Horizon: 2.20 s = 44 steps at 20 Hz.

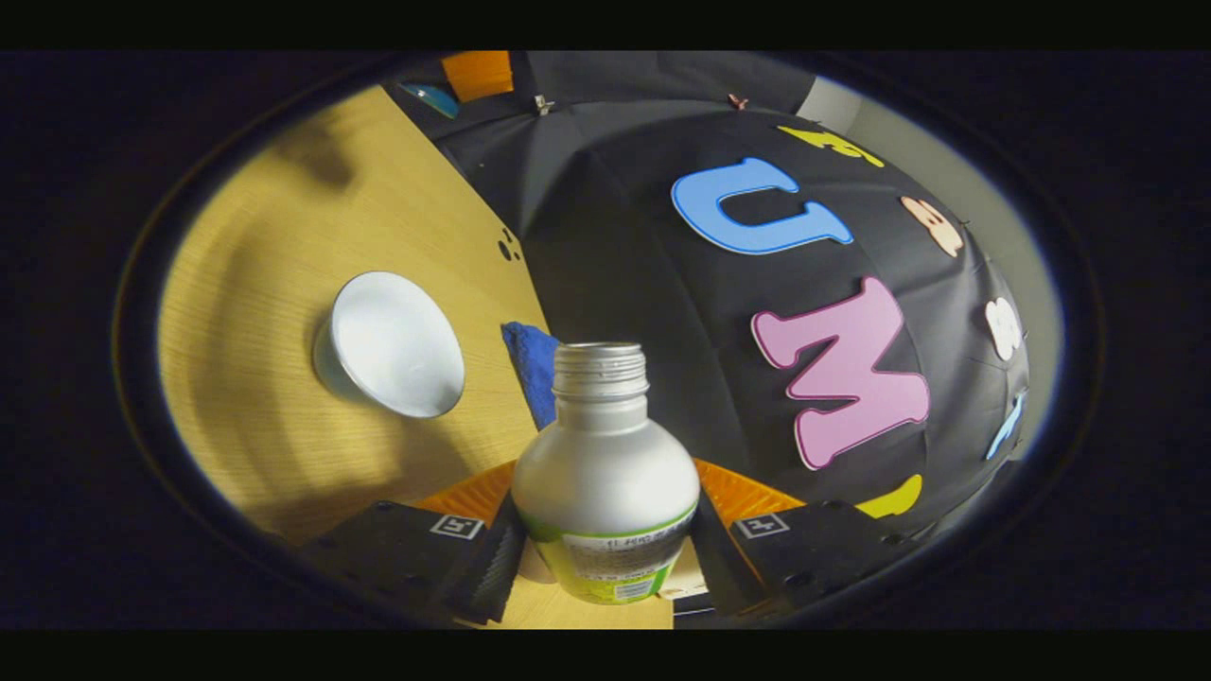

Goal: Open the teacup lid with one hand, grasp the water bottle and pour water into the teacup with the other hand; after pouring, place the water bottle on the coaster and then close the teacup lid.

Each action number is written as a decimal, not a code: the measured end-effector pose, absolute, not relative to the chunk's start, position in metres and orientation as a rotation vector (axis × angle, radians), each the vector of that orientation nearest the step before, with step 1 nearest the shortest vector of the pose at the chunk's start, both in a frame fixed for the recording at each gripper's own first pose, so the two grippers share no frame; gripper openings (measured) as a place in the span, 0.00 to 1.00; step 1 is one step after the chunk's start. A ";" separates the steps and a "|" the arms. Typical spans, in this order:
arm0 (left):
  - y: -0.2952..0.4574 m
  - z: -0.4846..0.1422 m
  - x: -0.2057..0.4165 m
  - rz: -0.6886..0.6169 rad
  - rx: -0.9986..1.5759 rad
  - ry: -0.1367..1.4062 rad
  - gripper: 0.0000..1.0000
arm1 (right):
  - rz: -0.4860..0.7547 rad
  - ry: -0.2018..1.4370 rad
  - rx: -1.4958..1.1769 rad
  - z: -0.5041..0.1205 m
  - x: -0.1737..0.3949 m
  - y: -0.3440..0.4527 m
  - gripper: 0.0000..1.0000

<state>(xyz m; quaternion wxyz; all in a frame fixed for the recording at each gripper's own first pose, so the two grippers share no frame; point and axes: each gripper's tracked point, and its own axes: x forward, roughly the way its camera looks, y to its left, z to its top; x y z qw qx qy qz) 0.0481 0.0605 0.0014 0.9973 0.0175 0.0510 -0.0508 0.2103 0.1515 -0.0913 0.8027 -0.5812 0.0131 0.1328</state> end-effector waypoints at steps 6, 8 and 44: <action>0.069 -0.002 0.050 -0.111 0.005 0.115 0.27 | 0.300 -0.006 -1.411 -0.101 0.217 0.157 0.77; 0.073 -0.003 0.049 -0.108 0.002 0.119 0.27 | 0.299 -0.017 -1.447 -0.101 0.219 0.158 0.81; 0.065 -0.009 0.043 -0.155 -0.042 0.137 0.27 | 0.414 -0.225 -1.849 -0.094 0.228 0.181 0.80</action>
